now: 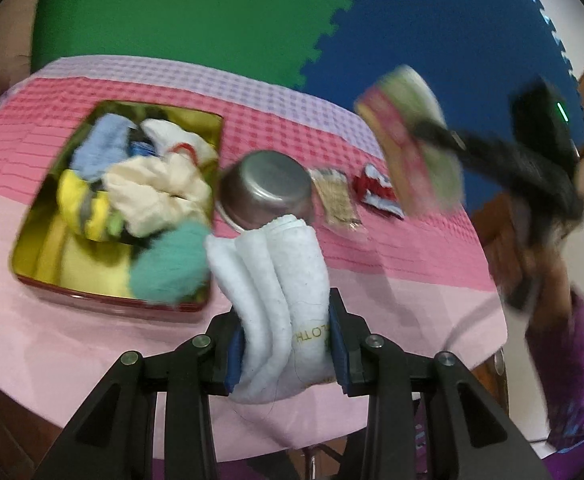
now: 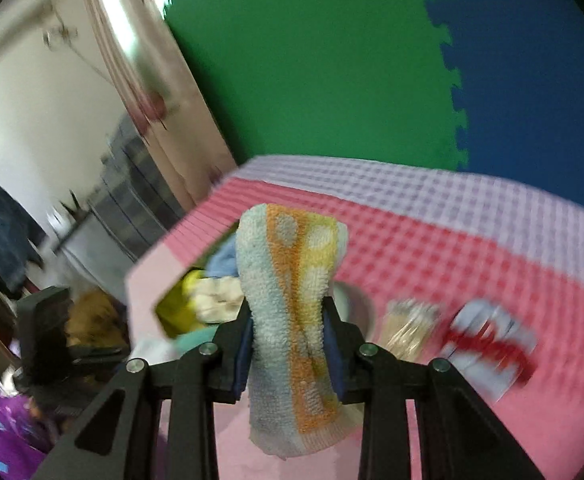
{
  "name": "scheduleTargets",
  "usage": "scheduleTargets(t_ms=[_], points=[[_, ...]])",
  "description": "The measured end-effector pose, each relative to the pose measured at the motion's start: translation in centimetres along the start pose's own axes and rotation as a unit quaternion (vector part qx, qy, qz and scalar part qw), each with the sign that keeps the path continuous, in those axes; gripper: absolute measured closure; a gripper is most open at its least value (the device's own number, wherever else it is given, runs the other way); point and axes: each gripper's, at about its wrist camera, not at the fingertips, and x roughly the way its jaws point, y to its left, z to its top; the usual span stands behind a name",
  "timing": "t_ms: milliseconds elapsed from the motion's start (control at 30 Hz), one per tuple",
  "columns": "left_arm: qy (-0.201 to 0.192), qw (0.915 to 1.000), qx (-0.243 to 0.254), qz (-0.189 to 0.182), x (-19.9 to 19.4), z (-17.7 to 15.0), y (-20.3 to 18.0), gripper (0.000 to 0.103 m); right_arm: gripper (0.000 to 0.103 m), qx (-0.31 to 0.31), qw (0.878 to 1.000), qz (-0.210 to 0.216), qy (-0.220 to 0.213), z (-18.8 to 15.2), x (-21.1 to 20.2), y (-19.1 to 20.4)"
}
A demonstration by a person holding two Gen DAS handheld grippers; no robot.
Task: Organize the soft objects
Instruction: 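Lower the white towel into the tin tray and release it with the left gripper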
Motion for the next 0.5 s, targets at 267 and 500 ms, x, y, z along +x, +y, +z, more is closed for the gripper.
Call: scheduleTargets(t_ms=[267,500], points=[[-0.037,0.9968,-0.009,0.071,-3.5,2.1,4.5,0.072,0.072,0.066,0.997,0.035,-0.027,-5.6,-2.3,1.3],[-0.040,0.9908,0.036,0.124,-1.3,8.1,6.8,0.070,0.072,0.075,0.996,0.032,-0.027,-6.1,-2.6,1.2]])
